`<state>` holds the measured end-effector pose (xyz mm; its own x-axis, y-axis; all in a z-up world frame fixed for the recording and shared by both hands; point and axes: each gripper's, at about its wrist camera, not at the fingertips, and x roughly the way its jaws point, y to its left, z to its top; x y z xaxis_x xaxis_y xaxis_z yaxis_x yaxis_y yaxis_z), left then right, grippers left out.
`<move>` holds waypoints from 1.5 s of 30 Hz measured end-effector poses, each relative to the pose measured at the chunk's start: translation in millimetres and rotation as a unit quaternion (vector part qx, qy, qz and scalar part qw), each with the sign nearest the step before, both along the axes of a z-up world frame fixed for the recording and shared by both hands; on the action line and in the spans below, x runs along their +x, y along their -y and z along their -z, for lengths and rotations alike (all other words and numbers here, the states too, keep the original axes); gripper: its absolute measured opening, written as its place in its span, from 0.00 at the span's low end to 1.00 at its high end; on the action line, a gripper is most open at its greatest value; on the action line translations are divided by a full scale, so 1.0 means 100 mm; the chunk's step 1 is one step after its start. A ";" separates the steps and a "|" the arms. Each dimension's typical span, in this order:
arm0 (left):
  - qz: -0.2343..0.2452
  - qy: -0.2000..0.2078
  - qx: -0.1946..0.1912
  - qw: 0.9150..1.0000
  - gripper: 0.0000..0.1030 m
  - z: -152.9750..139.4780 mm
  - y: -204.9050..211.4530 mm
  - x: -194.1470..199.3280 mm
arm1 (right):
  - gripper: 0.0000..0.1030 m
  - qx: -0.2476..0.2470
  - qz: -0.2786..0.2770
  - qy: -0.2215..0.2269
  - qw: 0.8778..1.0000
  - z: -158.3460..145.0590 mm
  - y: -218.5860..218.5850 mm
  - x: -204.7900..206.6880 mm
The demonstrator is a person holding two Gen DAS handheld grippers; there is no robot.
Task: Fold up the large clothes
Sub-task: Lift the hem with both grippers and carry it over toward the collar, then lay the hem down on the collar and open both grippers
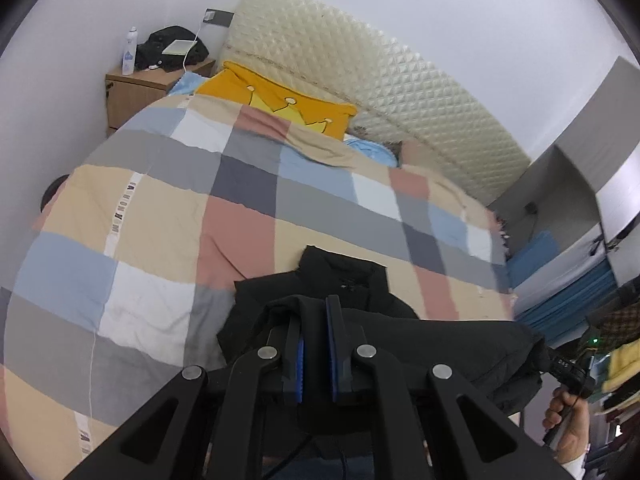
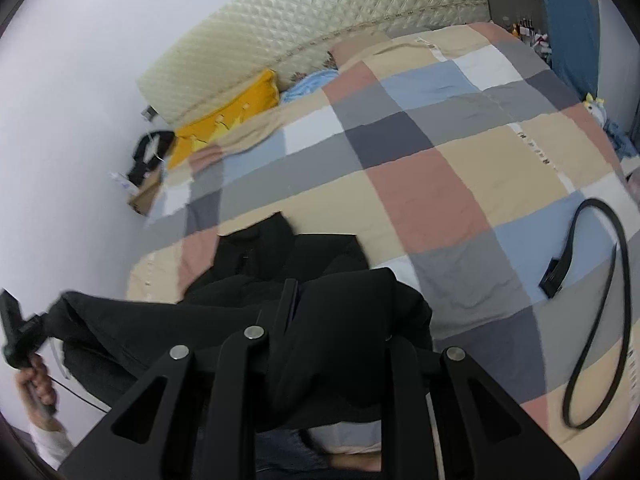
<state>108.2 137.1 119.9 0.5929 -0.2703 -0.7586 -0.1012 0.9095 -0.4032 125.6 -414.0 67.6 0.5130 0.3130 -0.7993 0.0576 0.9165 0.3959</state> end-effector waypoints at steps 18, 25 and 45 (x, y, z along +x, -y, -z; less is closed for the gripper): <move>-0.029 -0.094 0.085 0.991 0.10 1.52 0.18 1.35 | 0.20 -0.073 -0.020 -0.056 0.996 1.22 -0.35 1.11; -0.015 -0.106 0.084 0.991 0.10 1.99 0.30 1.76 | 0.21 -0.065 -0.008 -0.076 0.995 1.72 -0.34 1.46; 0.063 -0.075 -0.016 0.995 0.16 1.41 -0.26 1.18 | 0.52 0.015 0.044 -0.052 0.998 1.48 -0.24 1.06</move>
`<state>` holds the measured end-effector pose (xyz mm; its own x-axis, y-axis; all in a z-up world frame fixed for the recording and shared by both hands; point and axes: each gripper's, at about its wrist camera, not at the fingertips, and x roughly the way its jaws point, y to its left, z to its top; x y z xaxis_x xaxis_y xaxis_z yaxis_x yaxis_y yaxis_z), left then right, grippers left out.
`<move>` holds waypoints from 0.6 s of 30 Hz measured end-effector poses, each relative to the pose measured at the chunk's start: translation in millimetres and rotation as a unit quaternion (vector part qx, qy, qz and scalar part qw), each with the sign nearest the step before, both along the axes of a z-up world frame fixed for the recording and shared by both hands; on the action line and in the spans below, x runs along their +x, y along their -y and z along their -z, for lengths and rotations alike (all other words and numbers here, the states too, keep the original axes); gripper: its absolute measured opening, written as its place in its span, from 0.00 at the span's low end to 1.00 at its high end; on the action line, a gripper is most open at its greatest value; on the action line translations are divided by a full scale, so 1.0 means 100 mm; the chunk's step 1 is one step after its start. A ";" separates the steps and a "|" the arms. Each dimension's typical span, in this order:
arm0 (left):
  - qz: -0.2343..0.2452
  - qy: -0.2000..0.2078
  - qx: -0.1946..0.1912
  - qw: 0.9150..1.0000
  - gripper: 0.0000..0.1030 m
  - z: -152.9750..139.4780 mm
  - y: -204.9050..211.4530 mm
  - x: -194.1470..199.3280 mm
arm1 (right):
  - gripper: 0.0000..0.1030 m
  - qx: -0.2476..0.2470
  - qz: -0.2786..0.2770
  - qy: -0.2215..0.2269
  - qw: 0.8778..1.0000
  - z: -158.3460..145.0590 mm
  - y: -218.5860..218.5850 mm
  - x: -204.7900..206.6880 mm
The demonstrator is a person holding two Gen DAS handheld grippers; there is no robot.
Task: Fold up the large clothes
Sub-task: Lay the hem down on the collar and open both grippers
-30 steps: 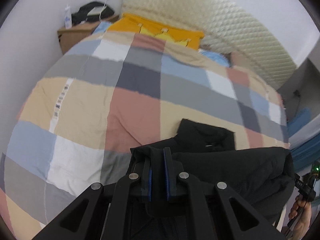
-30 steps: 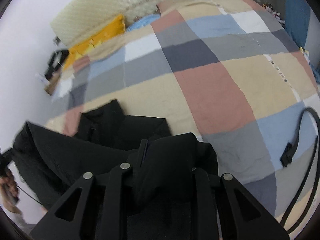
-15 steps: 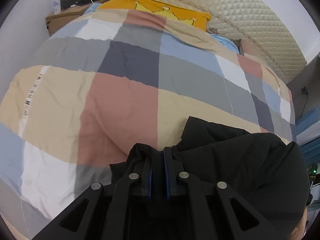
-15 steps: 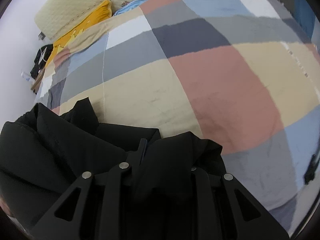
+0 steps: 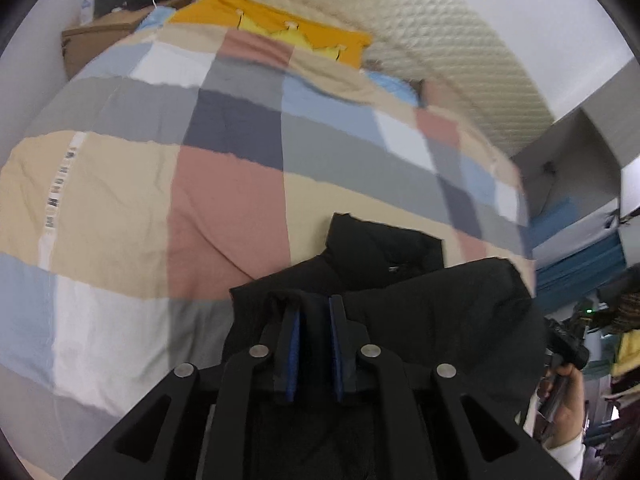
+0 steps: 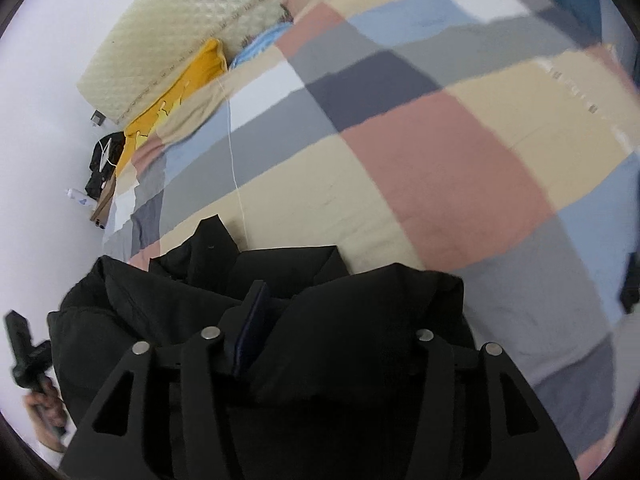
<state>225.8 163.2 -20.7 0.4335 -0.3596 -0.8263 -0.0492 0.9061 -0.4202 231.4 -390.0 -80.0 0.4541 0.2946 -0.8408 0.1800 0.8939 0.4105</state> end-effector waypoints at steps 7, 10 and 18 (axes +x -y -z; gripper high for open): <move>-0.033 0.104 0.067 0.992 0.61 -0.74 -0.26 -0.67 | 0.77 -0.012 0.000 0.044 0.999 -0.52 0.10 -0.42; -0.014 0.135 0.086 0.987 0.61 -0.88 -0.09 -0.88 | 0.82 -0.059 0.015 0.079 0.995 -0.82 0.13 -0.55; 0.054 0.195 0.086 0.976 0.61 -0.81 0.91 -1.10 | 0.82 -0.084 -0.039 0.177 0.980 -1.22 -0.42 -0.94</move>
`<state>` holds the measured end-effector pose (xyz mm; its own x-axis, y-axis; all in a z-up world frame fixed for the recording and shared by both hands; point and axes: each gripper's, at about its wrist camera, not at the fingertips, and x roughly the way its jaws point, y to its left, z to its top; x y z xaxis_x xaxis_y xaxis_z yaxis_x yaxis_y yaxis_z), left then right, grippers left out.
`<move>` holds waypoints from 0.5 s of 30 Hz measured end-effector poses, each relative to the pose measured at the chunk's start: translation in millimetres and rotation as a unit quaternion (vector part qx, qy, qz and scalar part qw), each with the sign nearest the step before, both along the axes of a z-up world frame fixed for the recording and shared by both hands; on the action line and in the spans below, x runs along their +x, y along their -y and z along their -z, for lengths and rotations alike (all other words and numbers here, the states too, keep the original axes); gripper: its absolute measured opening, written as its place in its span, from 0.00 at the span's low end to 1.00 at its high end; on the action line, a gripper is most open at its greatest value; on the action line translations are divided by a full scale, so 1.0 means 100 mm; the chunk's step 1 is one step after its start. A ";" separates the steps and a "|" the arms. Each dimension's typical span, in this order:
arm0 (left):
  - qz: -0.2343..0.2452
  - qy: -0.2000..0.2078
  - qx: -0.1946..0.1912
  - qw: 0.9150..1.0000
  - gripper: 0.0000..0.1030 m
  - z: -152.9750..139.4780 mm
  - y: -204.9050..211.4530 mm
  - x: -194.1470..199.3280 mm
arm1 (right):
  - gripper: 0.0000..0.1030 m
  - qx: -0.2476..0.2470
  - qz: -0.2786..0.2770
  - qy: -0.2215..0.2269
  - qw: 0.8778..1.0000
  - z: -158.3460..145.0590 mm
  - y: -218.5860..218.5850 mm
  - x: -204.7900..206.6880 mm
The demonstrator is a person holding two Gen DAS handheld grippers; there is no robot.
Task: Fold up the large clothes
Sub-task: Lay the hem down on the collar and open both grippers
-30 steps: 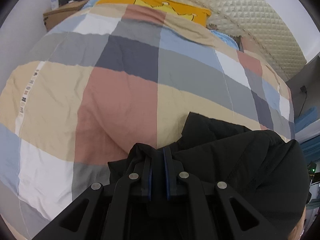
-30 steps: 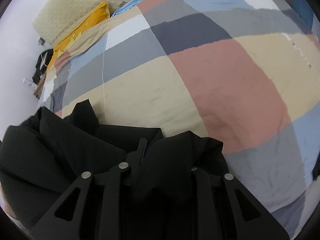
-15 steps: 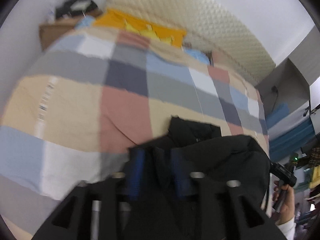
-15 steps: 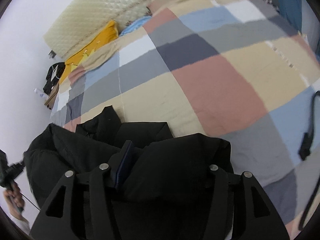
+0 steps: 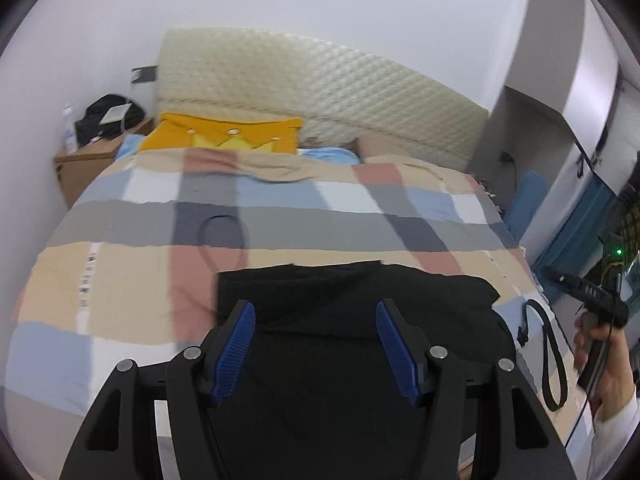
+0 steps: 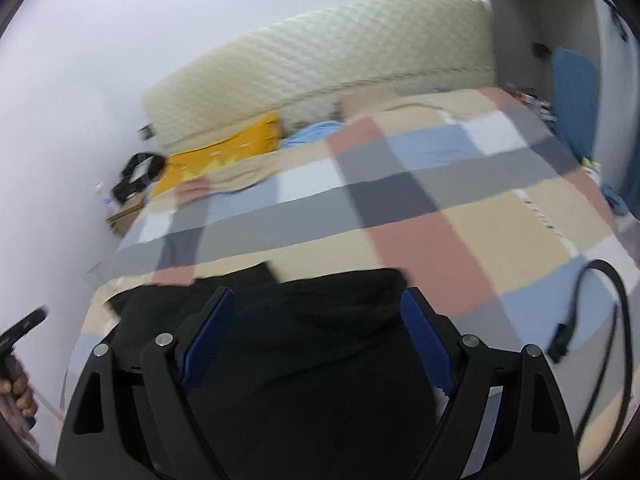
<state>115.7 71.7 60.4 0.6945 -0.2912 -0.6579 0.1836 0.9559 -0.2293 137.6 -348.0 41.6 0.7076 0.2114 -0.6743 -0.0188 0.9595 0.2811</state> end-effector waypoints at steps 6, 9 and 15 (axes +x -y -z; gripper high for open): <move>0.035 0.021 0.048 0.998 0.61 0.52 0.85 -0.02 | 0.82 0.034 -0.037 0.020 0.999 0.58 -0.65 -0.26; 0.060 0.002 0.060 0.996 0.61 0.80 1.11 0.15 | 0.82 0.033 -0.033 0.009 0.999 1.02 -0.87 -0.24; 0.043 0.013 0.085 0.995 0.61 1.10 1.28 0.49 | 0.83 -0.030 -0.012 0.041 0.999 1.20 -0.98 0.06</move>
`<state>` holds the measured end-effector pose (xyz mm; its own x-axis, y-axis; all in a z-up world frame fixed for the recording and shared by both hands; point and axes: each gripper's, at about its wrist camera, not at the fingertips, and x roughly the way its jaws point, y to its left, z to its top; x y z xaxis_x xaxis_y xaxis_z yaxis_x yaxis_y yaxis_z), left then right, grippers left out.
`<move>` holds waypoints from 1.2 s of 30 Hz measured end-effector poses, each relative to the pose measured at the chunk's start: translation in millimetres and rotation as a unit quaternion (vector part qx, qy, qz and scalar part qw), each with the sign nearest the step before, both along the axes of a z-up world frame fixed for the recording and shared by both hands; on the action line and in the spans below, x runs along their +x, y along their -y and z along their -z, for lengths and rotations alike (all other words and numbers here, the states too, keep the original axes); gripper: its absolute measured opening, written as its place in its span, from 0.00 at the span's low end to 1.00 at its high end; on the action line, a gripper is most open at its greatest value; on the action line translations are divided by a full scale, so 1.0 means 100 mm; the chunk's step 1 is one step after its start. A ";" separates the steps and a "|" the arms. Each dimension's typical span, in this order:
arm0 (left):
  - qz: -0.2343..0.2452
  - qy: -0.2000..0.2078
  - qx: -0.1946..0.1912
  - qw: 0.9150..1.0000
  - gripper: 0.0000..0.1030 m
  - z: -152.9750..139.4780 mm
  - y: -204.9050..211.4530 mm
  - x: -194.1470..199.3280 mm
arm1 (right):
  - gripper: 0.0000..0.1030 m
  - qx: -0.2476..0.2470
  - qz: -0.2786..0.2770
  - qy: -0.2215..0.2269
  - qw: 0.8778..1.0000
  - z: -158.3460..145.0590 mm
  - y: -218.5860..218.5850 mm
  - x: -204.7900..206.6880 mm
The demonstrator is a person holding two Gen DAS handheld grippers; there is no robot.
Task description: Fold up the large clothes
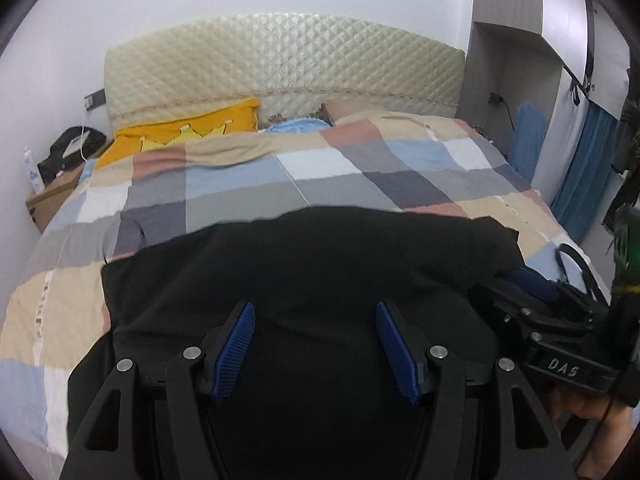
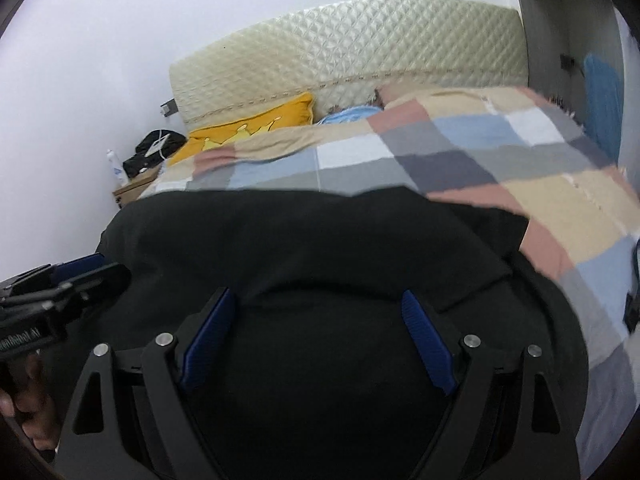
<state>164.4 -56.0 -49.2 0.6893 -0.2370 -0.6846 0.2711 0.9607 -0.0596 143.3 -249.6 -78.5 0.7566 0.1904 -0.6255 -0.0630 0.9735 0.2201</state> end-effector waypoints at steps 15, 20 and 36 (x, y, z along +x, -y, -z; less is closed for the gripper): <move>-0.041 -0.045 -0.018 0.998 0.67 0.42 -0.29 0.89 | 0.87 -0.041 -0.041 -0.041 0.997 0.32 -0.32 0.99; -0.041 -0.029 -0.019 0.999 0.70 0.58 -0.27 0.91 | 0.88 -0.042 -0.045 -0.050 0.997 0.48 -0.36 1.08; -0.068 -0.015 -0.048 0.996 0.71 0.35 -0.60 0.60 | 0.89 -0.030 -0.073 -0.027 0.997 0.27 -0.17 0.71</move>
